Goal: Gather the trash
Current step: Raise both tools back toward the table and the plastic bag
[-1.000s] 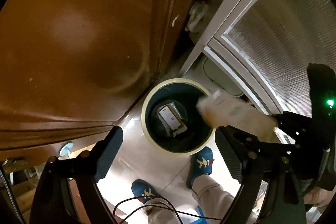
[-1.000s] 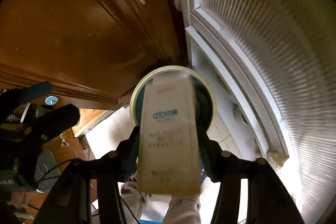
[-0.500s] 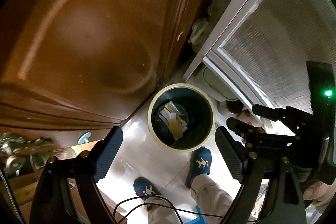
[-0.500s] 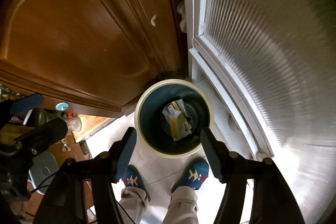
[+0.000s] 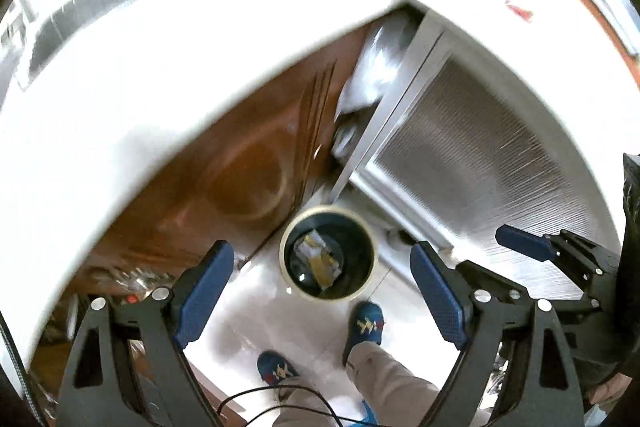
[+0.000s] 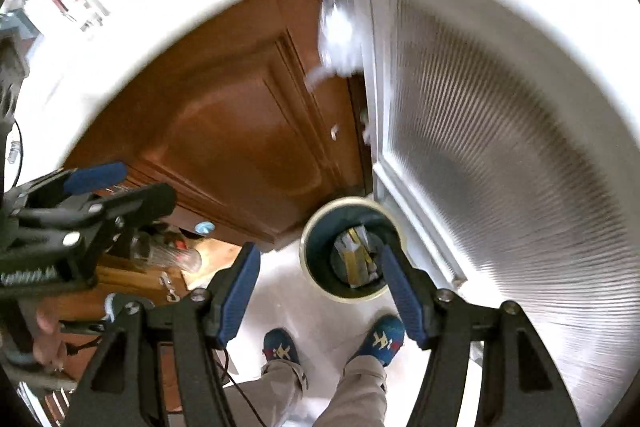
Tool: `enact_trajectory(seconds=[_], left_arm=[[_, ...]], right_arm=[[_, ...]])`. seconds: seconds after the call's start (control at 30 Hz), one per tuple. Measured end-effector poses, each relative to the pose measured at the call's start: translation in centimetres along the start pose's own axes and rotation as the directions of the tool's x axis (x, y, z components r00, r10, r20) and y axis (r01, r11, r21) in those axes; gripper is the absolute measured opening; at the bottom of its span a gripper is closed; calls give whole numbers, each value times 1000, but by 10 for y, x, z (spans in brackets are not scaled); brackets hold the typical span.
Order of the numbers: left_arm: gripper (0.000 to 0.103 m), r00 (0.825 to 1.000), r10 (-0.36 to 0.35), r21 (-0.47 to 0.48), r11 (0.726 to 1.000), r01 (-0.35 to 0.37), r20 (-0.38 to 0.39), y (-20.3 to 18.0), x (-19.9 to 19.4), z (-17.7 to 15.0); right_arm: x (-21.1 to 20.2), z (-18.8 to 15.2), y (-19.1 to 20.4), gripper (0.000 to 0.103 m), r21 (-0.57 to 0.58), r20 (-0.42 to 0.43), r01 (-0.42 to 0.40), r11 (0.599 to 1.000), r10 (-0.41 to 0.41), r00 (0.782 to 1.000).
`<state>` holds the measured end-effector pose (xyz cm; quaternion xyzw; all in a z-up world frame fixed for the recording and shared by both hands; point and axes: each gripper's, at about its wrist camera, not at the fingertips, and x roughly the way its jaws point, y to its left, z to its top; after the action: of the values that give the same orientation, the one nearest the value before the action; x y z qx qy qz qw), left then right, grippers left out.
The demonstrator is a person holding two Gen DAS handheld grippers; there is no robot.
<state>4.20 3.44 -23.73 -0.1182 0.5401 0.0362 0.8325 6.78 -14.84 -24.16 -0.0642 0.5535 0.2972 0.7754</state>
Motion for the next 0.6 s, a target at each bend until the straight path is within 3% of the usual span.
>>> enact_trajectory(seconds=[0.27,0.43,0.6], left_arm=[[94,989,-72,118,991,57,130,-47,-72,49],[94,972,-143,186,977,108,186,-89,-101,85],[94,955,-209,238,958,157,209,-133,-105,125]], right_arm=[[-90,32,-9,64,-30,163,39,999,-34,986],[-141,53,-33,64,8,279,68,998,-67,958],[-173,77,-69,64,80,348,137,987,-157,924]])
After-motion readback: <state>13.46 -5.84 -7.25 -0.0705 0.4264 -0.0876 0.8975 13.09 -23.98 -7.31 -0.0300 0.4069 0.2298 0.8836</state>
